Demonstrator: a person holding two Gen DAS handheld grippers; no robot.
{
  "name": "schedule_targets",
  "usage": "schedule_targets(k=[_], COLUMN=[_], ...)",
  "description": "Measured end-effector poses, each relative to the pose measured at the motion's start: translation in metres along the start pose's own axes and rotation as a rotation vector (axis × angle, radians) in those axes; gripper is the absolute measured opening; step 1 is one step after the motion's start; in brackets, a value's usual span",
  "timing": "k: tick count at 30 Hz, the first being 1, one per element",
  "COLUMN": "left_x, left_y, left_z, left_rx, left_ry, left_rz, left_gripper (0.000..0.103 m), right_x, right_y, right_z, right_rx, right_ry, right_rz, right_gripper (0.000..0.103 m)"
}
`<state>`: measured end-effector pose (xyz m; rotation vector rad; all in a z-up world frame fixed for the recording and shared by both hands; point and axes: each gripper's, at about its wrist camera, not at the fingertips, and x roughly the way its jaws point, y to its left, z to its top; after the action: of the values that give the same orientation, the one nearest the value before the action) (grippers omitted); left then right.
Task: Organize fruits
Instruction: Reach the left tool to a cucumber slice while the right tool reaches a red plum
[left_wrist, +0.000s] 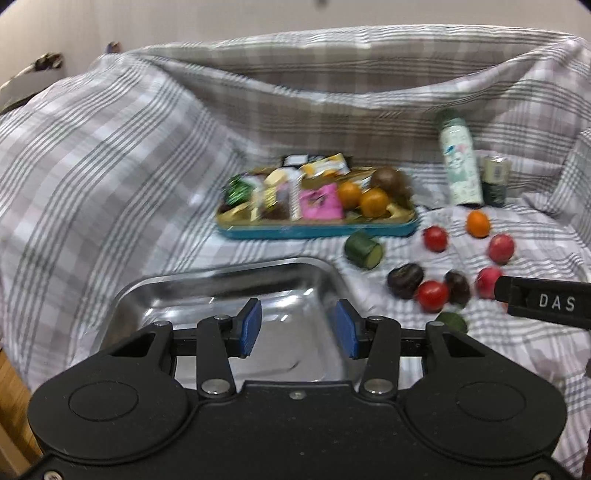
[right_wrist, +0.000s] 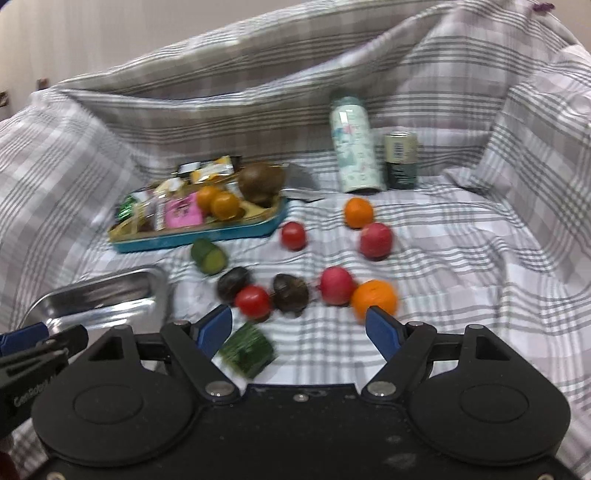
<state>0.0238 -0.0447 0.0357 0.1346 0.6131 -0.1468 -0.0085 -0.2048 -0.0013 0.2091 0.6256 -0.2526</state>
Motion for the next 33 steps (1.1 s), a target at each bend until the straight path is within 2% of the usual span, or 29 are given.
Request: schedule_targets(k=[6, 12, 19, 25, 28, 33], left_x=[0.013, 0.044, 0.079, 0.118, 0.131, 0.148], left_y=[-0.023, -0.037, -0.030, -0.027, -0.030, -0.026], left_z=[0.029, 0.064, 0.095, 0.106, 0.108, 0.102], left_rx=[0.027, 0.021, -0.065, -0.086, -0.072, -0.094], left_ry=[-0.003, 0.102, 0.165, 0.261, 0.276, 0.305], left_rz=[-0.062, -0.104, -0.141, -0.164, -0.162, -0.207], left_gripper=[0.054, 0.054, 0.054, 0.054, 0.054, 0.053], right_x=[0.014, 0.044, 0.082, 0.116, 0.130, 0.136], right_y=[-0.029, -0.050, -0.064, -0.073, -0.073, -0.065], right_z=[0.034, 0.075, 0.114, 0.127, 0.128, 0.121], right_rx=[0.073, 0.112, 0.153, 0.198, 0.213, 0.163], right_ry=[0.059, 0.153, 0.212, 0.246, 0.261, 0.218], right_rz=[-0.059, -0.104, -0.150, -0.155, -0.146, -0.117], right_gripper=[0.081, 0.081, 0.080, 0.080, 0.080, 0.079])
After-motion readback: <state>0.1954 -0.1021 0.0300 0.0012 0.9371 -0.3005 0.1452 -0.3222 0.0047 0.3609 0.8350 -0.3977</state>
